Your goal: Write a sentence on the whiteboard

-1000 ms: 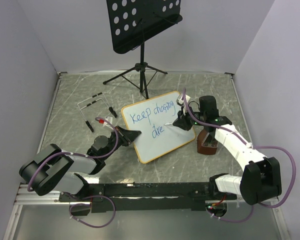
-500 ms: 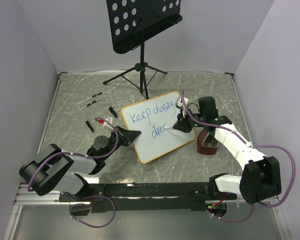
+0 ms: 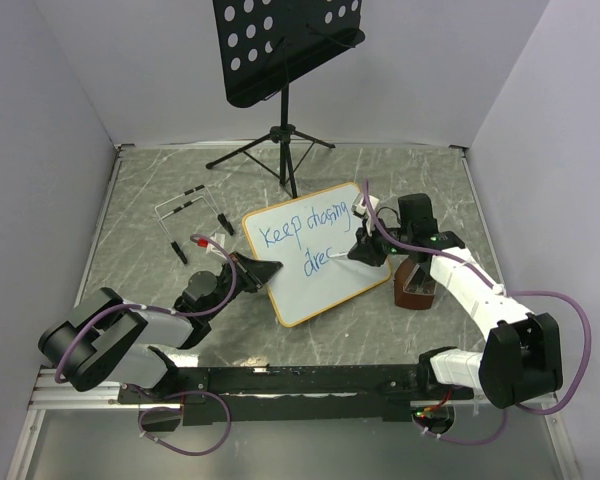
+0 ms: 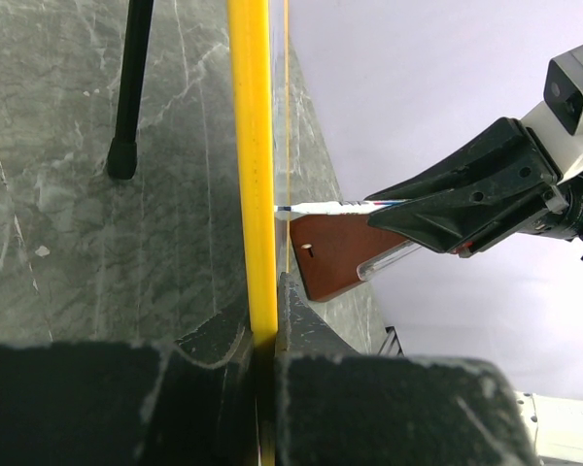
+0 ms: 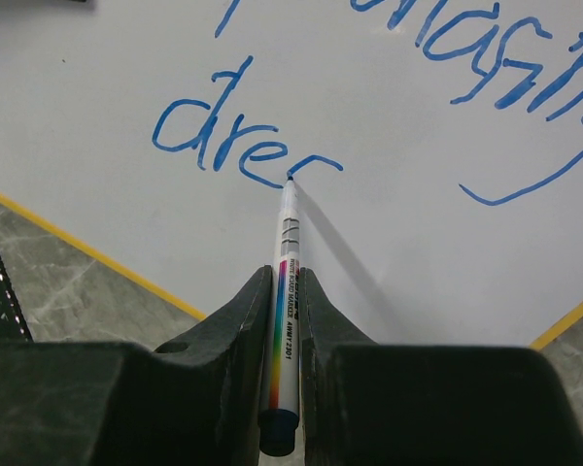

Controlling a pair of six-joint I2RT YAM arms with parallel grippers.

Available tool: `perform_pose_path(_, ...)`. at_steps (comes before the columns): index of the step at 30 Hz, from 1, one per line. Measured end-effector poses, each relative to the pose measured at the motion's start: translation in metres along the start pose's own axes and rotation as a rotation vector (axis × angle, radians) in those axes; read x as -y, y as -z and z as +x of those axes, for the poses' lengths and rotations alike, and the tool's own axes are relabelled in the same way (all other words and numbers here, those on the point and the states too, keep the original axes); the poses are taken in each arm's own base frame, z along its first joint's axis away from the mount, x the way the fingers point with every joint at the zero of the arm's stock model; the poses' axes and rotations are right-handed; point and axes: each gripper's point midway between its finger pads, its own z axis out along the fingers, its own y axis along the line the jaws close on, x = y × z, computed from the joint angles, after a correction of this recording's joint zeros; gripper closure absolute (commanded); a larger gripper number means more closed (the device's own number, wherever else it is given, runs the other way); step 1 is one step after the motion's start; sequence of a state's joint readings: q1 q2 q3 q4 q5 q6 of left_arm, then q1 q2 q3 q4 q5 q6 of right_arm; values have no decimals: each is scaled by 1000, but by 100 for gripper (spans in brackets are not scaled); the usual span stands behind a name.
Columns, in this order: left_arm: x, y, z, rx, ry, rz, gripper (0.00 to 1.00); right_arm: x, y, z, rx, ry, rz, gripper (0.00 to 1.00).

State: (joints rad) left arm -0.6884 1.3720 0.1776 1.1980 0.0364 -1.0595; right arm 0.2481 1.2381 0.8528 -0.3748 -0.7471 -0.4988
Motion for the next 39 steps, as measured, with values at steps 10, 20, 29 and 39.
perform_pose_path(10, 0, 0, 0, 0, -1, 2, 99, 4, 3, 1, -5, -13, 22, 100)
perform_pose_path(20, 0, 0, 0, 0, 0, 1, 99, 14, 3, -3, 7, -22, 70, 100)
perform_pose_path(29, 0, 0, 0, 0, -2, 2, 99, 21, 3, -8, 21, -22, 104, 100)
perform_pose_path(39, 0, 0, 0, 0, -2, 1, 99, 19, 3, -5, 12, -6, 93, 100)
